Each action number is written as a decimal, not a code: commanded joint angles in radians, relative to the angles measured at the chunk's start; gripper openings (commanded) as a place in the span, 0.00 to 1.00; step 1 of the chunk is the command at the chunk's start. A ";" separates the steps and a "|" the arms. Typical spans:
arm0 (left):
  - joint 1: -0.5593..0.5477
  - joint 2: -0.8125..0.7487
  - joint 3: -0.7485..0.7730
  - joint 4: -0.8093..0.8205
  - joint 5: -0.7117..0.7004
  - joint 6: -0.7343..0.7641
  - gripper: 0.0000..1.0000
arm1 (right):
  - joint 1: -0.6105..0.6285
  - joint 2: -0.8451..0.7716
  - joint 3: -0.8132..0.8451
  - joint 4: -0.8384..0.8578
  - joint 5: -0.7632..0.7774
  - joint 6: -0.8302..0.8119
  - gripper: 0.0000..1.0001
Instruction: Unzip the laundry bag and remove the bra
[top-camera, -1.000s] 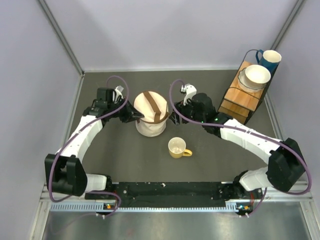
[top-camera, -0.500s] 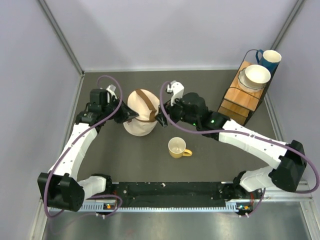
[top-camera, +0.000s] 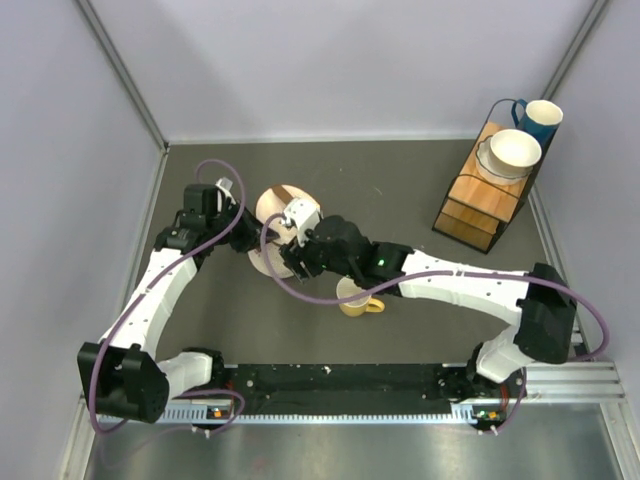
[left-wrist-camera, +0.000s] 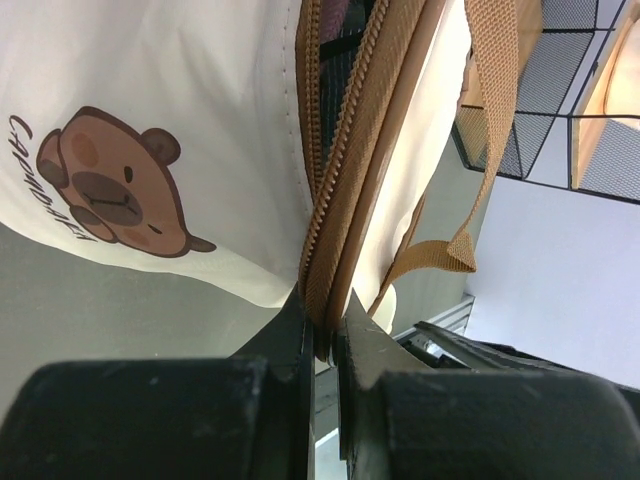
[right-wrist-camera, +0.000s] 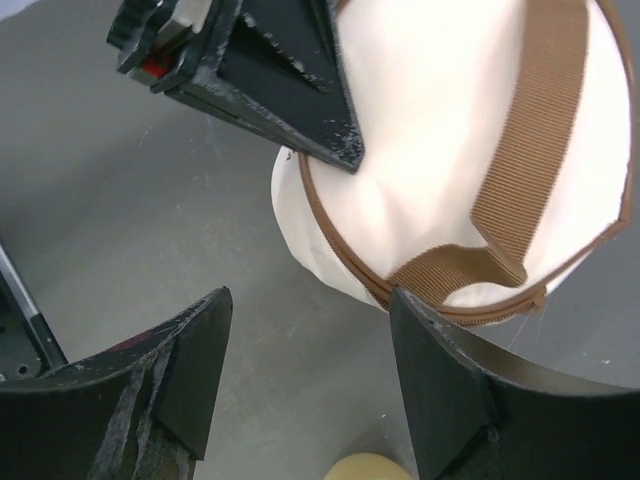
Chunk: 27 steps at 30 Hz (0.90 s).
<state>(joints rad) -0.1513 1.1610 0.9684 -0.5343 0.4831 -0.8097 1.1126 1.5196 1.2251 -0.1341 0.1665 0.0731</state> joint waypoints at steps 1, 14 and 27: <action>-0.001 -0.009 0.001 0.051 0.029 -0.011 0.00 | 0.033 0.043 0.053 0.082 0.050 -0.128 0.61; -0.001 -0.004 -0.010 0.060 0.051 -0.016 0.00 | 0.052 0.142 0.102 0.185 0.185 -0.193 0.18; 0.084 -0.118 0.001 0.034 0.089 0.056 0.87 | -0.049 0.047 0.002 0.264 0.000 -0.108 0.00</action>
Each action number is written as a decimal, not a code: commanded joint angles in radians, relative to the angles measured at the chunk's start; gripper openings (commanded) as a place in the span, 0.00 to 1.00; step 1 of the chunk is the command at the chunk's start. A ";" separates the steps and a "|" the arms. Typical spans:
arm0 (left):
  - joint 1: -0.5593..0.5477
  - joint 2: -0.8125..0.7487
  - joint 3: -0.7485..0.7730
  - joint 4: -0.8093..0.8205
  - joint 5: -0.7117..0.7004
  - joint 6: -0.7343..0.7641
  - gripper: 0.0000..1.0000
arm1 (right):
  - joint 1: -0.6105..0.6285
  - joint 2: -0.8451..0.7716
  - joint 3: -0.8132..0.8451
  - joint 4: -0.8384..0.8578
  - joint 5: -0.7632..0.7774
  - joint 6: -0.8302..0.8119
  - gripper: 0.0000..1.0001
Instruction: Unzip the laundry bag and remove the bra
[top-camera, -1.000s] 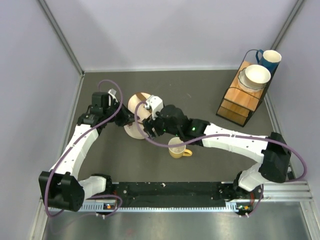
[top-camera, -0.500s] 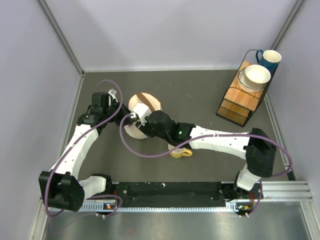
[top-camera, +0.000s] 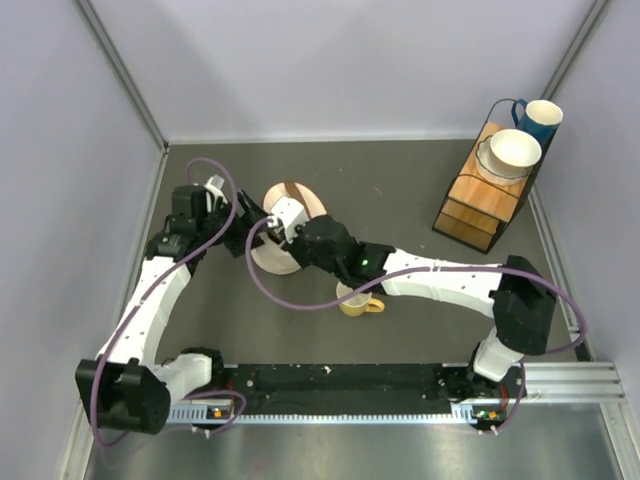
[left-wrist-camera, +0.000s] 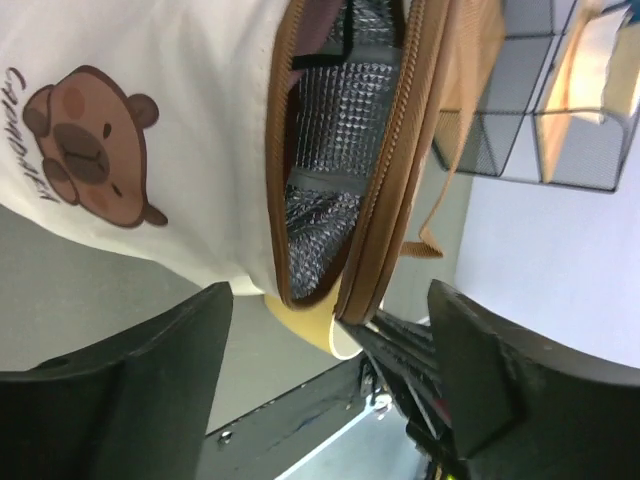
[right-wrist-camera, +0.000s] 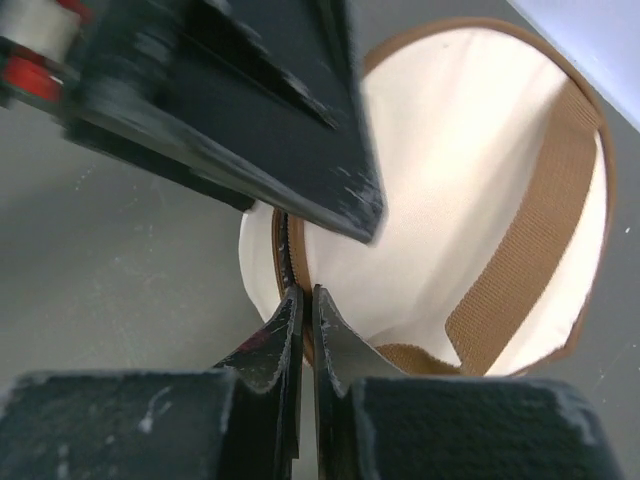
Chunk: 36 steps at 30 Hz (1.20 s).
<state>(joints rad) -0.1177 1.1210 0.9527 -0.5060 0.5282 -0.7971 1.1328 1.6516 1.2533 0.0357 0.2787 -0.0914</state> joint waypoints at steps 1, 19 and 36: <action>0.061 -0.090 0.027 0.000 0.043 0.064 0.91 | -0.083 -0.111 -0.034 0.098 -0.151 0.071 0.00; 0.148 -0.090 0.041 0.359 0.302 0.254 0.99 | -0.484 -0.219 -0.111 0.228 -0.992 0.347 0.00; 0.135 0.232 0.079 0.978 0.588 0.377 0.95 | -0.651 0.002 -0.088 0.900 -1.567 0.938 0.00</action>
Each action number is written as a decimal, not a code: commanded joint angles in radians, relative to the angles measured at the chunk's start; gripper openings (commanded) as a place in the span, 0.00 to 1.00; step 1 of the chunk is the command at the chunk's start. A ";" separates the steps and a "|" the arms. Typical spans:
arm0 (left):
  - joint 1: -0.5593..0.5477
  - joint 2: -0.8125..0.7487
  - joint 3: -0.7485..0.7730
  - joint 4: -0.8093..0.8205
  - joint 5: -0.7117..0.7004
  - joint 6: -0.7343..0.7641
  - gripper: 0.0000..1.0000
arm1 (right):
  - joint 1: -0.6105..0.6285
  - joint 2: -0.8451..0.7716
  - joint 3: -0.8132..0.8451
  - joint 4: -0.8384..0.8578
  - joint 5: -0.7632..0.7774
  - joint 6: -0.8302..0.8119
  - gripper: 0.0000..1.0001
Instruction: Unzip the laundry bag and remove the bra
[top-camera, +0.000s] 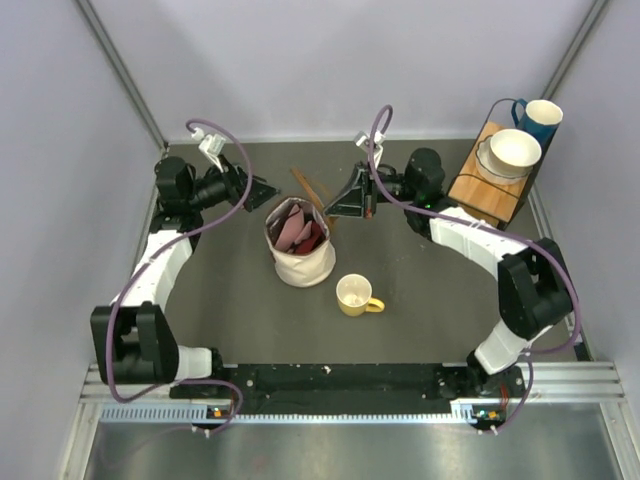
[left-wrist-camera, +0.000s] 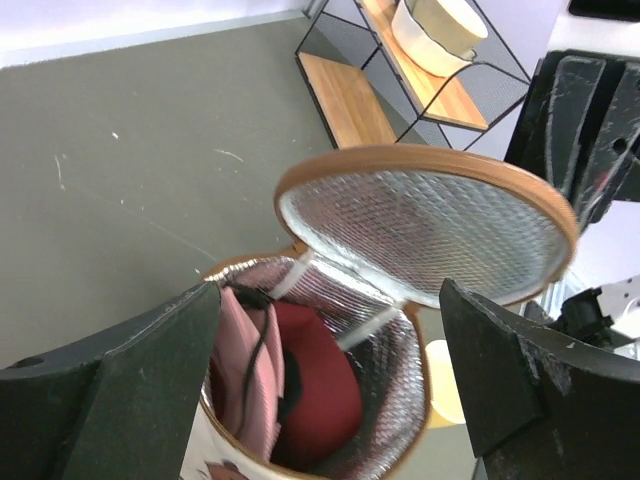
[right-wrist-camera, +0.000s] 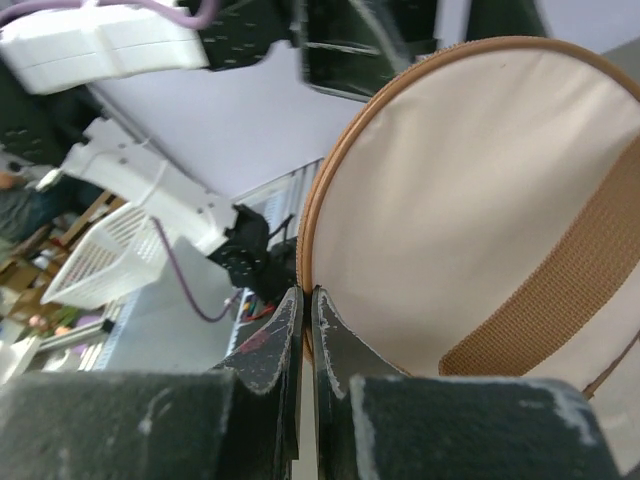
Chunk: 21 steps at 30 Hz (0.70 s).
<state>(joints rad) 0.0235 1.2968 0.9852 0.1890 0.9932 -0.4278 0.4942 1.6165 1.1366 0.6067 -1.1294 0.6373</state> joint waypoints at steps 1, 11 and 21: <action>-0.017 0.087 0.052 0.349 0.146 0.001 0.95 | -0.017 0.049 0.034 0.376 -0.183 0.287 0.00; -0.100 0.171 0.177 0.218 0.231 0.207 0.94 | -0.049 0.267 0.135 1.002 -0.239 0.848 0.00; -0.166 0.173 0.245 0.030 0.268 0.363 0.93 | -0.049 0.272 0.141 1.002 -0.245 0.874 0.00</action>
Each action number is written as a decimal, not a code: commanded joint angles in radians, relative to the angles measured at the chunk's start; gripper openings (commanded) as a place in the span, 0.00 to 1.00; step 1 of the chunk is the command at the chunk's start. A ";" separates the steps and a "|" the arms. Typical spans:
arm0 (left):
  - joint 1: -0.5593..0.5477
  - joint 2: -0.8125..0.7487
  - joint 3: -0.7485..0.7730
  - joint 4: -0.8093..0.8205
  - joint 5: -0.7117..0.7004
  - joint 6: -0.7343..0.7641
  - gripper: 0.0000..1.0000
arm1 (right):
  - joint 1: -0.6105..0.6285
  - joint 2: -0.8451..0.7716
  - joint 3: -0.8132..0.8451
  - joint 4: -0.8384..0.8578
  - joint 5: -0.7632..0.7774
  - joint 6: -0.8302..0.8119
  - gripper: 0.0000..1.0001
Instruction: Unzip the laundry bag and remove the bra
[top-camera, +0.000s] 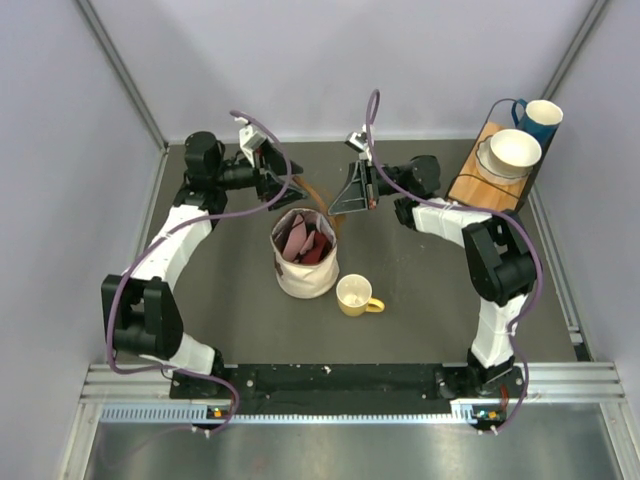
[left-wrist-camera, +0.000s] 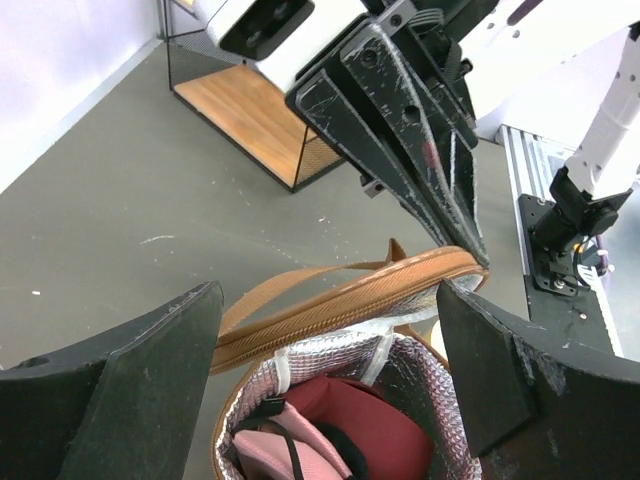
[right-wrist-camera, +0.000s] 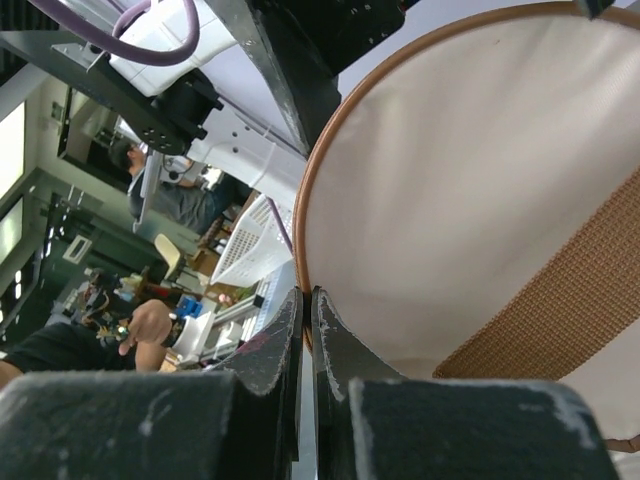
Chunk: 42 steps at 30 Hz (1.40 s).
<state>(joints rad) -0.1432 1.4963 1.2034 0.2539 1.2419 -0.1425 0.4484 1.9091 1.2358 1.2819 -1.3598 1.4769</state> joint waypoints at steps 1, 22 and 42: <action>0.001 -0.040 0.031 -0.065 -0.037 0.078 0.93 | -0.004 -0.022 0.040 0.327 -0.016 0.034 0.00; -0.206 -0.288 -0.004 -0.496 -0.619 0.945 0.91 | 0.004 -0.039 0.027 0.326 -0.016 0.040 0.00; -0.274 -0.099 0.165 -0.705 -0.494 1.135 0.87 | 0.010 -0.021 0.034 0.327 -0.027 0.039 0.00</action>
<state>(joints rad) -0.4107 1.4006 1.3338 -0.4202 0.6529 0.9489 0.4511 1.9087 1.2385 1.2942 -1.3834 1.5127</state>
